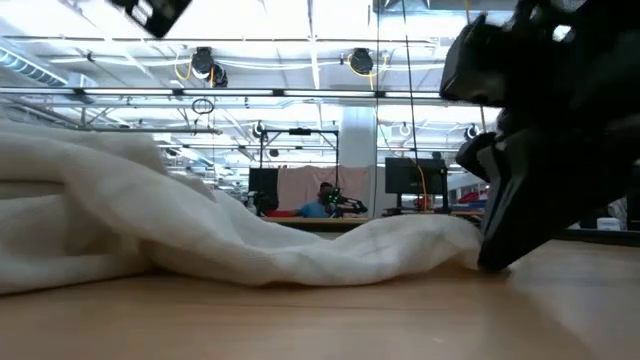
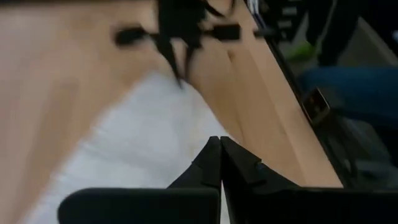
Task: Roll towel
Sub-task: Fold the brown checkered towel
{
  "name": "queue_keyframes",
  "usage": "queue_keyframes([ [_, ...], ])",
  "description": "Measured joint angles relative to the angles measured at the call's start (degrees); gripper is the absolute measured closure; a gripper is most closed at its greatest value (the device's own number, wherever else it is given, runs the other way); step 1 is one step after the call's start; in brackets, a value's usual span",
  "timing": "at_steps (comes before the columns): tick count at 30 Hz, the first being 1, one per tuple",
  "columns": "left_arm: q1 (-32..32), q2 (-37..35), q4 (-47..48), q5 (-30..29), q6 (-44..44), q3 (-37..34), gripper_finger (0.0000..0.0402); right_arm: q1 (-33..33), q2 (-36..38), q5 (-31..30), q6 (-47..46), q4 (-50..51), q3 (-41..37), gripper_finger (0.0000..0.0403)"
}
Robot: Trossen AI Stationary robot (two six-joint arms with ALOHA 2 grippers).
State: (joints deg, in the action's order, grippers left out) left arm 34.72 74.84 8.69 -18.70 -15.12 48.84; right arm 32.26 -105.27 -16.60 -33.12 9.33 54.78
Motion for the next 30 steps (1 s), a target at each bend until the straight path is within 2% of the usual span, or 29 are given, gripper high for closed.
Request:
queue_keyframes([
  [5, 0.5, -1.5, -0.9, -4.2, 3.5, 0.1, 0.0398, 0.8, 0.0, -0.4, -3.3, -0.7, 0.0, 0.0358],
  [13, 1.3, 2.8, -1.0, -4.2, 0.9, 0.1, 0.0399, 1.3, 1.4, 3.7, -5.9, 0.9, 0.0, 0.0275],
  [20, 3.9, 6.5, -3.9, -4.0, -1.9, 0.1, 0.0399, 1.1, 2.0, -2.9, -3.2, -4.2, 0.0, 0.0259],
  [22, 4.1, 6.8, -2.6, -3.9, -4.5, 0.1, 0.04, 0.7, 2.0, -5.8, -1.9, -8.2, -0.1, 0.0259],
  [25, 4.0, 6.8, 1.6, -3.6, -10.0, 0.1, 0.04, 0.1, 1.2, -8.9, 3.0, -20.1, -0.1, 0.0259],
  [28, 4.1, 6.8, 4.8, -2.3, -14.1, 0.1, 0.0395, -1.4, -1.0, -8.1, 13.3, -33.2, 0.0, 0.0259],
  [30, 4.1, 6.8, 6.0, -2.0, -16.9, 0.1, 0.0387, -3.0, -2.8, -5.1, 18.4, -37.2, 0.9, 0.0259],
])
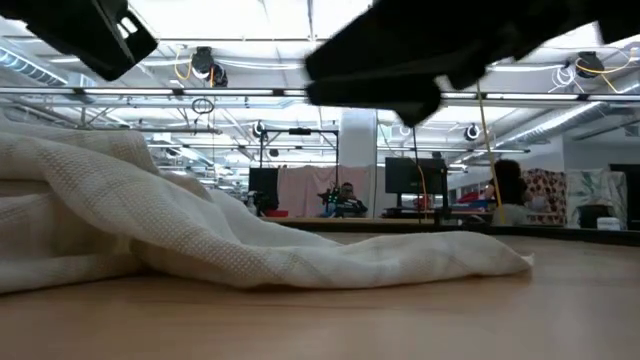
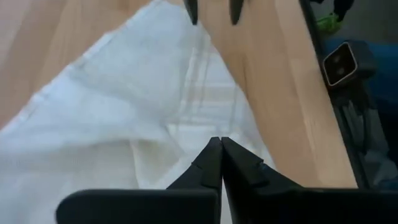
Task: Roll towel
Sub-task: Fold the brown checkered towel
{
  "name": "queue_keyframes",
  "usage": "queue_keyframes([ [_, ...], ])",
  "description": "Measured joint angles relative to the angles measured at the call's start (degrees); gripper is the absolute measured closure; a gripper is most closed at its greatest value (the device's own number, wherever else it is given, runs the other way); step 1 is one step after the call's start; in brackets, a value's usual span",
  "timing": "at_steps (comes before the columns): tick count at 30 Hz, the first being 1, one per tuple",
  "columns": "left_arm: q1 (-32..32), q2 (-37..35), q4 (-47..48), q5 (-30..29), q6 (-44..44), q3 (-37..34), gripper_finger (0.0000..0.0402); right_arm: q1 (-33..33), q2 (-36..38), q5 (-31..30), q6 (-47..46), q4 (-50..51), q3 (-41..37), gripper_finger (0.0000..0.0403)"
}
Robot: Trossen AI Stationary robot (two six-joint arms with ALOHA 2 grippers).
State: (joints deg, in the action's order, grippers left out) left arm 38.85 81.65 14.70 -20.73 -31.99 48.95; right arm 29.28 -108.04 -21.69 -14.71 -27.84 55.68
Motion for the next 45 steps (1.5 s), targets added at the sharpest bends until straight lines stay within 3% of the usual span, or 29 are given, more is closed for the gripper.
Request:
queue_keyframes([
  [5, 0.6, 0.0, 5.1, -0.4, -5.5, 0.0, 0.037, -4.2, -5.8, 6.7, 0.7, -0.4, 7.9, 0.0259],
  [12, 0.7, 0.0, 16.2, -0.6, -13.3, 0.0, 0.0366, -6.5, -16.4, 13.5, -0.5, 14.5, 23.6, 0.0259],
  [16, 0.7, 0.0, 23.1, -0.6, -16.9, 0.0, 0.0365, -6.8, -21.1, 17.4, -0.6, 17.6, 29.5, 0.0262],
  [20, 0.7, 0.0, 27.3, 2.1, -18.6, 0.0, 0.0365, -6.8, -22.8, 21.7, -1.1, 18.5, 30.7, 0.0273],
  [25, 1.4, 0.0, 27.3, 6.8, -21.7, 0.0, 0.036, -5.9, -22.4, 18.8, 0.3, 20.6, 30.9, 0.0285],
  [31, 2.1, 1.1, 24.2, 0.1, -23.2, 0.0, 0.0305, -6.0, -22.4, 18.6, 0.8, 23.6, 30.9, 0.0291],
  [35, 2.0, 4.7, 23.2, -0.3, -23.2, 0.0, 0.0286, -5.9, -19.9, 18.5, 1.4, 30.0, 30.8, 0.0292],
  [39, 2.0, 9.8, 22.5, 1.8, -23.2, -0.1, 0.0306, -5.5, -15.7, 17.2, 4.6, 38.4, 30.8, 0.0292],
  [45, 1.0, 12.4, 22.0, 0.1, -21.6, 0.7, 0.0391, -4.4, -11.1, 15.7, 8.3, 47.7, 30.8, 0.0292],
])
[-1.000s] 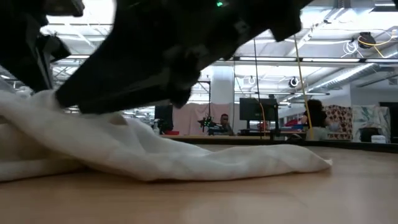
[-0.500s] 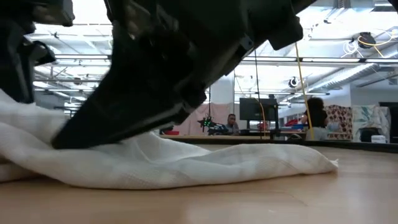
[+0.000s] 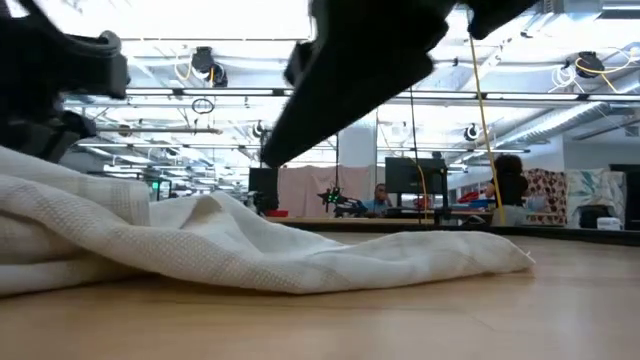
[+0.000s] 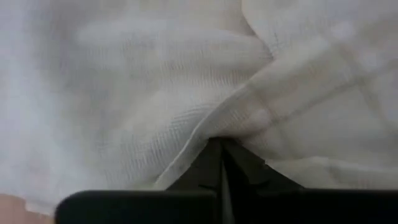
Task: Roll towel
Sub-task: Fold the brown checkered towel
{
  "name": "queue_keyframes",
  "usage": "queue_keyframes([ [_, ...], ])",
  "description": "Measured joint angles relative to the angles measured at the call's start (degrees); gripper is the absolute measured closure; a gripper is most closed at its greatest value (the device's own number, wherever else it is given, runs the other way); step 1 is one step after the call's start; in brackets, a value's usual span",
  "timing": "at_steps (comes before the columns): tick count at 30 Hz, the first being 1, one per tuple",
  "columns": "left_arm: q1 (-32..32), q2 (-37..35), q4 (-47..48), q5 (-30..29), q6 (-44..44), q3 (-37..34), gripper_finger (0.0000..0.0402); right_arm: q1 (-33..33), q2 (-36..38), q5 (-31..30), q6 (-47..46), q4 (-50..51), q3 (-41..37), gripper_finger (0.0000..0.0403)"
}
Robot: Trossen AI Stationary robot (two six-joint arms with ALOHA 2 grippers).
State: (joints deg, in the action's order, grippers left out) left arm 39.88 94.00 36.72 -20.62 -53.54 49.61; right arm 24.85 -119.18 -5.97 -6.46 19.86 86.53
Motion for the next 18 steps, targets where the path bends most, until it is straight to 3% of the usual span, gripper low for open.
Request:
queue_keyframes([
  [12, 0.9, -7.6, 6.6, -15.0, 18.9, 11.6, 0.0399, 4.7, 0.4, -6.9, -12.0, 22.9, 0.0, 0.0291],
  [15, 2.0, -8.1, 6.0, -16.4, 24.3, 14.3, 0.0399, 5.9, 0.4, -15.4, -15.8, 19.8, -0.6, 0.0291],
  [18, 3.1, -8.0, 5.6, -18.4, 28.2, 15.8, 0.04, 6.0, 0.4, -23.4, -19.5, 5.5, -2.7, 0.0291],
])
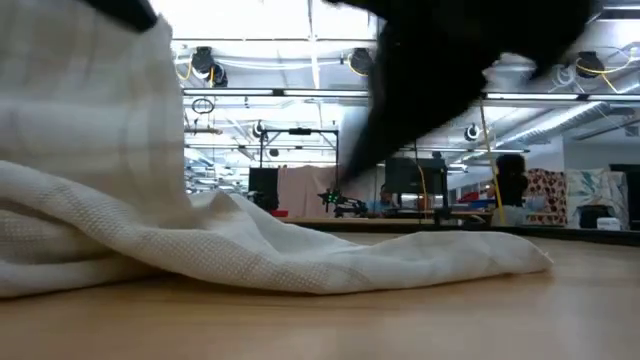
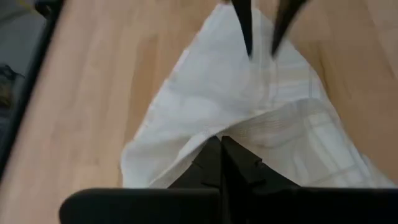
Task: Roll towel
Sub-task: Fold the brown checkered towel
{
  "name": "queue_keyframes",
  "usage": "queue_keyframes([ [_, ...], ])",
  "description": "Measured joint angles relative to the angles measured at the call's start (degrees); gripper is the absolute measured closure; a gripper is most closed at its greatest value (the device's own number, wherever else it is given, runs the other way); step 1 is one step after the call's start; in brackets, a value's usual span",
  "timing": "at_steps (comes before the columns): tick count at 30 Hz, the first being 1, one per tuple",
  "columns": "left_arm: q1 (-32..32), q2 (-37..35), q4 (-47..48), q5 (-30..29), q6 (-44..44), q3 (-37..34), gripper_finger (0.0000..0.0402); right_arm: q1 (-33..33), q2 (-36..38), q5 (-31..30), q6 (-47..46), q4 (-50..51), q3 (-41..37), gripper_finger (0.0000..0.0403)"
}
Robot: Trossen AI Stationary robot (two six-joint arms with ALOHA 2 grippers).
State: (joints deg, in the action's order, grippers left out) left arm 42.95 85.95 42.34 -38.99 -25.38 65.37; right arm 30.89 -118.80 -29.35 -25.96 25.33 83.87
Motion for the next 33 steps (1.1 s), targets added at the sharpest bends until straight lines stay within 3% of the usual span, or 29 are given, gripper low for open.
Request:
queue_keyframes([
  [4, 0.1, 0.0, 0.2, -0.5, 2.6, 0.4, 0.04, -0.4, -0.1, -2.0, 1.6, -19.2, -2.3, 0.0291],
  [12, -1.1, 0.0, -8.8, -3.4, 14.9, 0.4, 0.0401, -3.7, -0.2, 1.5, 6.4, -31.7, -1.8, 0.0291],
  [21, 1.2, 0.1, -6.8, -8.3, 19.8, 6.3, 0.0401, -1.8, -0.2, 19.1, 9.1, -22.8, -1.8, 0.0291],
  [25, 3.1, 0.0, -5.8, -8.3, 20.2, 7.6, 0.0401, 0.7, -0.2, 19.1, 7.7, -16.6, -1.8, 0.0291],
  [33, 6.5, 0.0, -4.4, -8.3, 15.7, 7.6, 0.0401, 2.7, -0.2, 11.9, 4.4, -7.6, -1.8, 0.0291],
])
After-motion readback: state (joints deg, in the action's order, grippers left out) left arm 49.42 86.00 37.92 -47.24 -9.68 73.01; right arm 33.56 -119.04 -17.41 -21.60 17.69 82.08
